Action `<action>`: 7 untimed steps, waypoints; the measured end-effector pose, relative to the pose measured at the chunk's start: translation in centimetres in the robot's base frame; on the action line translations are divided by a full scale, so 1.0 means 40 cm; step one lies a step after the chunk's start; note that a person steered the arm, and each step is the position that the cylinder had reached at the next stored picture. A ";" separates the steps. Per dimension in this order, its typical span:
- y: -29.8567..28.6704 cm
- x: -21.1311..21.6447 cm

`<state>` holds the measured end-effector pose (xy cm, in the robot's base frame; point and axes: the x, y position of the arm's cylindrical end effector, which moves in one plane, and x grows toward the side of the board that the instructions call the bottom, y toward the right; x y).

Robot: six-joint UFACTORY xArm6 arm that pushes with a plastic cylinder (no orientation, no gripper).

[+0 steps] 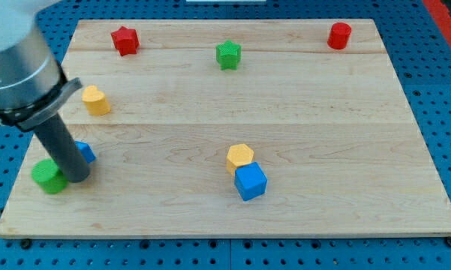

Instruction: Slightly move to the yellow heart to the bottom left of the board

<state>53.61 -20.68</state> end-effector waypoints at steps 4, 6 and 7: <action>0.060 -0.423; 0.024 -0.404; 0.019 -0.355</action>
<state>39.43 -19.92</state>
